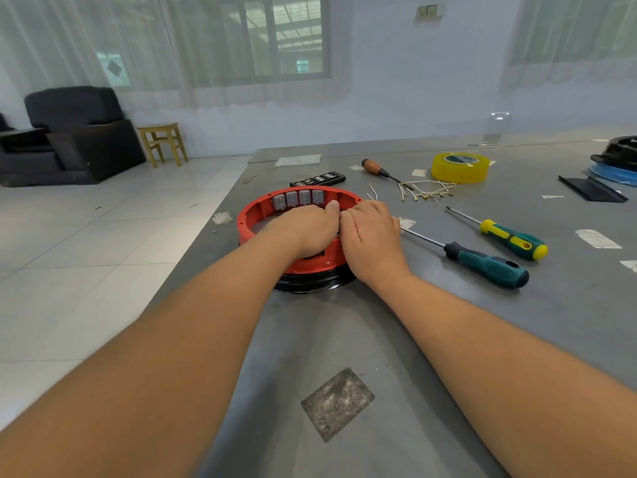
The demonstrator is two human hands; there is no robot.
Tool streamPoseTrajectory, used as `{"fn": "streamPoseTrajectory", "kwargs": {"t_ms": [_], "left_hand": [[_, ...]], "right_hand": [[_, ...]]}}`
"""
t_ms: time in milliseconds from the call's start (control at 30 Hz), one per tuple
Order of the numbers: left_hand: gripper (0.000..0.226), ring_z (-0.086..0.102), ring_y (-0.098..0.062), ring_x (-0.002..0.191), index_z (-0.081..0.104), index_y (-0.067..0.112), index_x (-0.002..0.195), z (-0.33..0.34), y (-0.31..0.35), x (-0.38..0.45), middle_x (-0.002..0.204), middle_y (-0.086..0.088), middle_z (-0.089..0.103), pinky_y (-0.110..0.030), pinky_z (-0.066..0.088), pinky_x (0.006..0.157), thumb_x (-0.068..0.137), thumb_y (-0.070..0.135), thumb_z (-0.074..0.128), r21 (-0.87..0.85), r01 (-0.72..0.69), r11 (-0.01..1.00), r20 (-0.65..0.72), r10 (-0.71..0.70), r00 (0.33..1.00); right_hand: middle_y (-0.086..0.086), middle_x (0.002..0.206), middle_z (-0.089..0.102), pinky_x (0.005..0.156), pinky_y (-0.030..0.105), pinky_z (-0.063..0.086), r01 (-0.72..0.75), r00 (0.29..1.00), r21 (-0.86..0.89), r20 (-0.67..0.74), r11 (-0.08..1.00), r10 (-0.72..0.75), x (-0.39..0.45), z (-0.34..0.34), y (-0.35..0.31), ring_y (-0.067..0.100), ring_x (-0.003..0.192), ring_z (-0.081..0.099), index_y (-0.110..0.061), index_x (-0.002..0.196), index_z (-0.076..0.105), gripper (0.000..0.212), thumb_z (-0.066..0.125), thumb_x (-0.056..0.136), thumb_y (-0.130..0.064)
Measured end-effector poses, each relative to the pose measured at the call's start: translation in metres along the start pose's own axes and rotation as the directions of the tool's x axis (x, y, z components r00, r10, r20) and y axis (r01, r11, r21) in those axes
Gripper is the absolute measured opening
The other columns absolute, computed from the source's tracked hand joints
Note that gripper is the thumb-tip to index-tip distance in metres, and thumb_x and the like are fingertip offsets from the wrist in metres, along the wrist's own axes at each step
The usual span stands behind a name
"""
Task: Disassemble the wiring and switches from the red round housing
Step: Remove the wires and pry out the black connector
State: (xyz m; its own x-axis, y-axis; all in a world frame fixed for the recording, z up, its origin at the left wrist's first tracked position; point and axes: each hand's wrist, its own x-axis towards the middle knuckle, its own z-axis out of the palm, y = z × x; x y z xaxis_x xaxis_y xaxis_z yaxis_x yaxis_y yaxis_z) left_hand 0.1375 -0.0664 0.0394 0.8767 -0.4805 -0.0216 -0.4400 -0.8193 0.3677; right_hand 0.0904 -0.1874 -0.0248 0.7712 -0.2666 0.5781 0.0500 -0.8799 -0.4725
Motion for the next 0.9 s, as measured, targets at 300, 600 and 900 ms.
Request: {"fn": "streamPoseTrajectory", "kwargs": {"t_ms": [300,600,900], "left_hand": [[0.069,0.038,-0.035,0.151,0.048,0.003,0.154,-0.0025,0.0036,0.0045,0.164,-0.020,0.042,-0.042,0.025,0.124,0.115,0.045,0.010,0.041,0.020,0.999,0.047,-0.022,0.999],[0.058,0.037,-0.036,0.152,0.037,0.002,0.159,-0.0039,0.0052,0.0036,0.164,-0.021,0.041,-0.043,0.025,0.123,0.116,0.030,0.010,0.062,-0.005,0.998,0.044,0.002,0.999],[0.044,0.050,-0.044,0.138,0.037,0.002,0.153,-0.0073,0.0016,0.0085,0.146,-0.029,0.056,-0.051,0.035,0.119,0.115,0.014,0.018,-0.146,0.042,0.988,-0.065,-0.052,0.997]], "right_hand": [[-0.001,0.103,0.064,0.093,0.038,0.029,-0.003,1.000,0.014,-0.006,1.000,0.003,-0.0014,-0.0023,-0.0011,0.019,0.121,0.043,-0.015,0.084,0.069,0.051,0.024,0.098,-0.035],[-0.001,0.102,0.063,0.089,0.036,0.027,0.002,1.000,0.024,-0.006,1.000,-0.002,-0.0010,-0.0013,0.0010,0.018,0.120,0.043,-0.016,0.084,0.068,0.048,0.027,0.101,-0.034],[-0.002,0.101,0.062,0.094,0.040,0.030,-0.016,1.000,0.037,0.006,0.999,0.016,-0.0014,-0.0029,-0.0021,0.019,0.121,0.043,-0.019,0.080,0.062,0.047,0.023,0.098,-0.037]]}}
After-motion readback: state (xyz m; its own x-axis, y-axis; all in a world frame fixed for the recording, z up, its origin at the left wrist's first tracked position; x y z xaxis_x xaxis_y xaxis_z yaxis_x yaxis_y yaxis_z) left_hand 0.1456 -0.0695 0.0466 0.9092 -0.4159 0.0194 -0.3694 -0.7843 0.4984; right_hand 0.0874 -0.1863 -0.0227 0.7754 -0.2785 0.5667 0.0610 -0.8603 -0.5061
